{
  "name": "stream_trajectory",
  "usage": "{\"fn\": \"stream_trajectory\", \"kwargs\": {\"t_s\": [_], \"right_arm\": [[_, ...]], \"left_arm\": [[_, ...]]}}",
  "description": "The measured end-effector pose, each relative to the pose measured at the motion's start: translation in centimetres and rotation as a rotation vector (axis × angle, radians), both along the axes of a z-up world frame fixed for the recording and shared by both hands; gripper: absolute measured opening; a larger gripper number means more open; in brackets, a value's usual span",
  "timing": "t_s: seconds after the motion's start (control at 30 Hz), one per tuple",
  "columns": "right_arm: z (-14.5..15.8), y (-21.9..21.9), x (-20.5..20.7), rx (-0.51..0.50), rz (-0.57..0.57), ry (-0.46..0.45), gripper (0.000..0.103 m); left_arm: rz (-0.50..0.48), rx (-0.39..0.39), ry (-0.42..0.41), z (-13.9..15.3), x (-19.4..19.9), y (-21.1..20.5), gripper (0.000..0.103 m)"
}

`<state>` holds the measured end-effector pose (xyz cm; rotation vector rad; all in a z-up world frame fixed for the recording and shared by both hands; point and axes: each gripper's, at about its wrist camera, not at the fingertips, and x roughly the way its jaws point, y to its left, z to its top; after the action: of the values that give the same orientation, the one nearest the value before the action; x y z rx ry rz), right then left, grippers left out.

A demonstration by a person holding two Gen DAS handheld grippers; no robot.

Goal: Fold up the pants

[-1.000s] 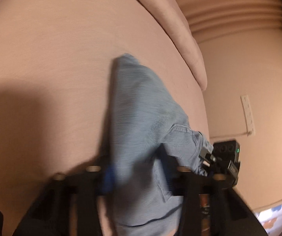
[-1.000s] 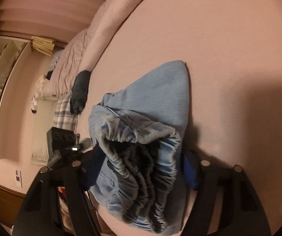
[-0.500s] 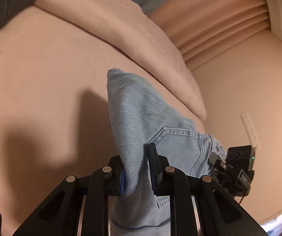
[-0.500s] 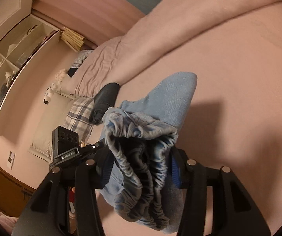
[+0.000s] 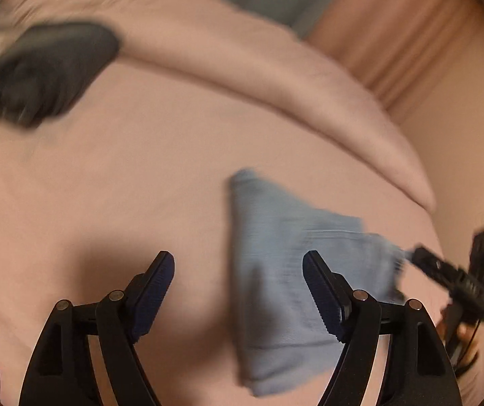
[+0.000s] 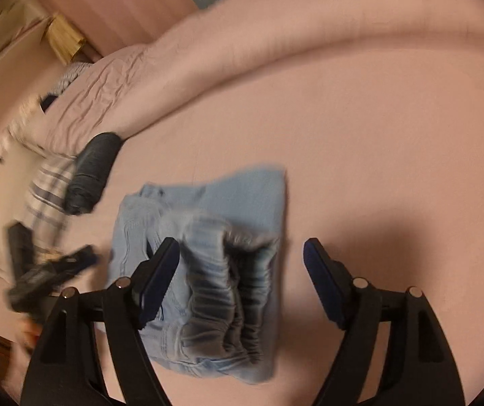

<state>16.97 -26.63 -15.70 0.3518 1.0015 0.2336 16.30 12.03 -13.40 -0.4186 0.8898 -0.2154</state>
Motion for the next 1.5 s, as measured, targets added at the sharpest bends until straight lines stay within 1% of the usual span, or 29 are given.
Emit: {"fn": "stream_trajectory", "kwargs": {"t_s": [0.03, 0.07, 0.1, 0.13, 0.17, 0.2, 0.3, 0.33, 0.37, 0.4, 0.47, 0.53, 0.67, 0.73, 0.8, 0.83, 0.93, 1.0, 1.07, 1.17, 1.5], "right_arm": [[1.2, 0.4, 0.1, -0.012, 0.020, -0.042, 0.074], [2.5, 1.2, -0.2, 0.014, 0.062, -0.084, 0.073], [2.9, 1.5, 0.0, 0.024, 0.085, -0.097, 0.069], [3.3, 2.4, -0.2, 0.010, 0.111, -0.104, 0.063], [3.4, 3.7, -0.3, -0.025, 0.139, -0.096, 0.056], [3.1, 4.3, -0.6, -0.057, 0.154, -0.086, 0.055], [0.9, 6.0, -1.6, -0.242, 0.192, -0.047, 0.050], [-0.7, 6.2, -1.6, -0.279, 0.200, -0.002, 0.050], [-2.1, 6.2, -1.6, -0.299, 0.202, 0.029, 0.050], [-3.4, 6.5, -1.8, -0.347, 0.221, 0.020, 0.051], [-3.9, 6.9, -2.5, -0.421, 0.252, -0.048, 0.052], [-3.7, 7.0, -2.3, -0.432, 0.254, -0.046, 0.052], [-3.0, 6.5, -1.4, -0.400, 0.232, -0.014, 0.052], [-2.5, 7.3, -1.9, -0.389, 0.225, -0.004, 0.052], [-2.4, 7.2, -1.3, -0.362, 0.207, 0.012, 0.052], [-2.5, 7.5, -2.3, -0.357, 0.204, 0.013, 0.052], [-2.7, 7.4, -2.5, -0.353, 0.195, 0.023, 0.052], [-2.7, 7.6, -2.5, -0.357, 0.195, 0.035, 0.054], [-2.7, 7.6, -2.2, -0.335, 0.185, 0.053, 0.057], [-2.7, 7.4, -1.9, -0.309, 0.152, 0.075, 0.057], [-2.7, 7.6, -2.1, -0.312, 0.148, 0.086, 0.057]], "left_arm": [[-0.030, 0.025, -0.025, 0.7, -0.3, -1.1, 0.078], [-0.071, 0.067, -0.045, 1.1, -0.7, -2.6, 0.078], [-0.104, 0.111, -0.051, 1.2, -0.7, -4.0, 0.078], [-0.135, 0.158, -0.045, 0.9, -0.7, -5.7, 0.078], [-0.153, 0.192, -0.033, 0.5, -0.5, -7.0, 0.079], [-0.164, 0.221, -0.015, -0.2, -0.4, -7.8, 0.080], [-0.165, 0.306, 0.111, -4.3, 0.7, -9.4, 0.084], [-0.163, 0.344, 0.102, -5.5, 0.7, -9.8, 0.086], [-0.156, 0.370, 0.058, -5.8, 0.7, -10.1, 0.091], [-0.148, 0.382, 0.039, -5.9, 0.6, -10.2, 0.092], [-0.132, 0.360, 0.054, -5.9, 1.0, -9.9, 0.093], [-0.136, 0.364, 0.068, -5.9, 1.4, -9.9, 0.093], [-0.136, 0.379, 0.102, -5.5, 1.7, -9.9, 0.093], [-0.139, 0.386, 0.115, -5.3, 1.9, -10.1, 0.093], [-0.138, 0.386, 0.123, -5.2, 1.8, -10.3, 0.093], [-0.137, 0.384, 0.129, -5.4, 1.9, -10.7, 0.093], [-0.139, 0.390, 0.145, -5.3, 1.9, -10.9, 0.093], [-0.141, 0.389, 0.159, -5.1, 1.8, -11.1, 0.093], [-0.142, 0.389, 0.176, -5.2, 2.0, -11.0, 0.093], [-0.141, 0.390, 0.190, -5.3, 2.2, -10.9, 0.094], [-0.139, 0.389, 0.202, -5.4, 2.3, -10.6, 0.094]]}}
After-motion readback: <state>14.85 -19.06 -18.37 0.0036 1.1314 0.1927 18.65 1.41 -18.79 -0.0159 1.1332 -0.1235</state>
